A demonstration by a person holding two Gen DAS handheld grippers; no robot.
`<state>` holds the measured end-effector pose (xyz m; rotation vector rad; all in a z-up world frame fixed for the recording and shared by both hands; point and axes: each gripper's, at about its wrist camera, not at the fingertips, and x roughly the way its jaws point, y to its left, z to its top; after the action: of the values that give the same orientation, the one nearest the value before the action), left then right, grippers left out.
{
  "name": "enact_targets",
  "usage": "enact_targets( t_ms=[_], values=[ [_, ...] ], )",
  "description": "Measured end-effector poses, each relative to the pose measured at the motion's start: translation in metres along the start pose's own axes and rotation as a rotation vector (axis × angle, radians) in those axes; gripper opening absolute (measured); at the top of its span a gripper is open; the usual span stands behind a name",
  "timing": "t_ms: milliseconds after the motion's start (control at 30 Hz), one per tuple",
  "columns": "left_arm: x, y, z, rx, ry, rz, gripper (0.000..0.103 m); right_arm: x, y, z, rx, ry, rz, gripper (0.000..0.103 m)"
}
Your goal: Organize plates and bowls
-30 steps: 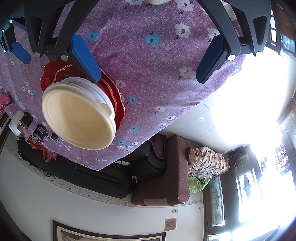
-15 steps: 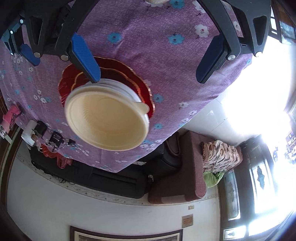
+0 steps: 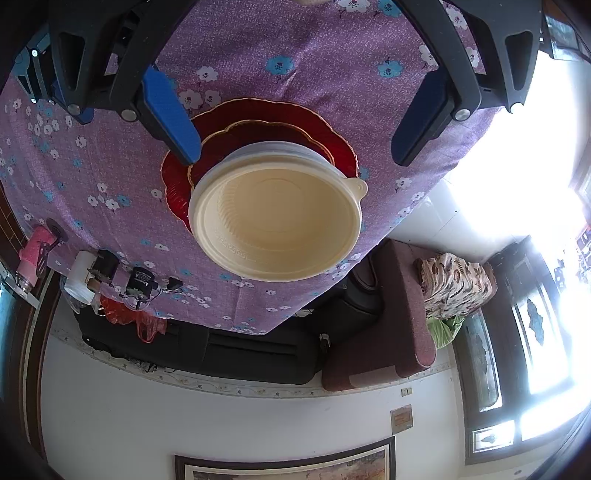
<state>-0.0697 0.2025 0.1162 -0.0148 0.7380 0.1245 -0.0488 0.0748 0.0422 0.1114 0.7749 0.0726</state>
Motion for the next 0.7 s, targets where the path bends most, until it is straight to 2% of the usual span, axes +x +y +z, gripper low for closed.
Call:
enact_targets(
  t_ms=[700],
  values=[
    [-0.0087,0.0008,0.0020,-0.007,-0.037,0.065,0.103,-0.0074,0.0042,-0.0064,-0.042,-0.012,0.049,0.087]
  ],
)
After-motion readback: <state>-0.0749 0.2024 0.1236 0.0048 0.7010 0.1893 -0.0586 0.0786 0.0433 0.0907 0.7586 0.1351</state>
